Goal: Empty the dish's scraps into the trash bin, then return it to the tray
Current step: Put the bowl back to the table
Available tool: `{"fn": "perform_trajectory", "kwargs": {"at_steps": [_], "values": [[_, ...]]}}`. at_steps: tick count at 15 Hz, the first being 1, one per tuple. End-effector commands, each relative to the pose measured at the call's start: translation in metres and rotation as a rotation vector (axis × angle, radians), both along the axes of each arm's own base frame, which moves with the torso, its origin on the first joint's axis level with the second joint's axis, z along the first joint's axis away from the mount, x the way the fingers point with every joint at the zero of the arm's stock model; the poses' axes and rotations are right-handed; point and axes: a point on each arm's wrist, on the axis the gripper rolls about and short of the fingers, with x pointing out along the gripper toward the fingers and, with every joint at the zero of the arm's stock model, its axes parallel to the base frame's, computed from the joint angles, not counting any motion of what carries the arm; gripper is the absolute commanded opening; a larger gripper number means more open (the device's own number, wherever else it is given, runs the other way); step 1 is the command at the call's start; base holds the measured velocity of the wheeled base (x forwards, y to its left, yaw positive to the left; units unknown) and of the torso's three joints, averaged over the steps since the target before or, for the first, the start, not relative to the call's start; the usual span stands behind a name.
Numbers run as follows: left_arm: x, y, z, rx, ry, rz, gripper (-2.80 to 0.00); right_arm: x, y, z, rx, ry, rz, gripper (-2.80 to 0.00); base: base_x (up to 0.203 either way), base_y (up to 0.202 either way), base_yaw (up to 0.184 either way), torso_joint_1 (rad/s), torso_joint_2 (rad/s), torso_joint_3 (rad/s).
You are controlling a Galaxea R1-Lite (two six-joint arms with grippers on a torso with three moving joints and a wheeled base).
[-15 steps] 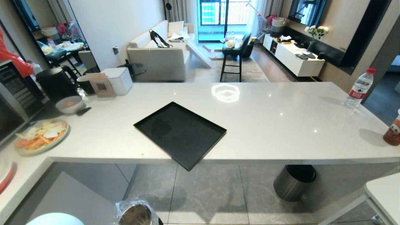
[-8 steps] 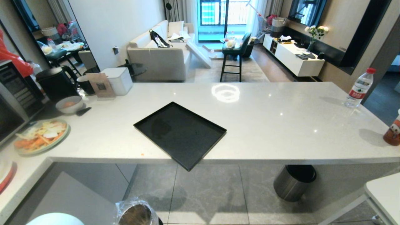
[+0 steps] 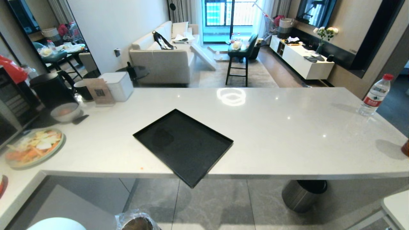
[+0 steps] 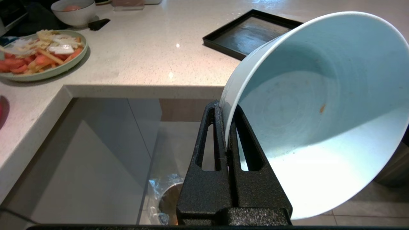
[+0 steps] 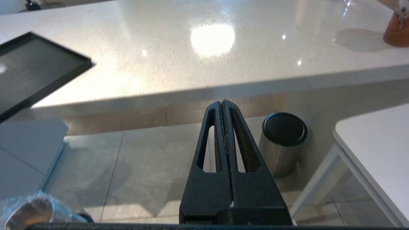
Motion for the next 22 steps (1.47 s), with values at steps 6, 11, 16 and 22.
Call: {"fn": "perform_trajectory", "kwargs": {"at_steps": [6, 11, 16, 22], "values": [[0.0001, 0.0, 0.0001, 0.0, 0.0, 0.0, -2.8, 0.0, 0.0, 0.0, 0.0, -0.001, 0.001, -2.8, 0.196, 0.0, 0.002, 0.004, 0.01, 0.001], [0.0001, 0.0, 0.0001, 0.0, 0.0, 0.0, -2.8, 0.0, 0.0, 0.0, 0.0, -0.001, 0.0, -2.8, 0.195, 0.0, 0.001, 0.0, 0.0, 0.004], [0.0001, 0.0, 0.0001, -0.002, 0.0, 0.002, -2.8, 0.0, 0.0, 0.0, 0.0, -0.001, 0.0, -2.8, 0.083, 0.0, 0.001, 0.002, 0.0, -0.001], [0.0001, 0.0001, 0.0001, -0.003, 0.0, 0.003, -2.8, 0.0, 0.0, 0.0, 0.0, -0.001, 0.0, -2.8, 0.0, 0.0, 0.0, 0.0, 0.0, 0.0]]}}
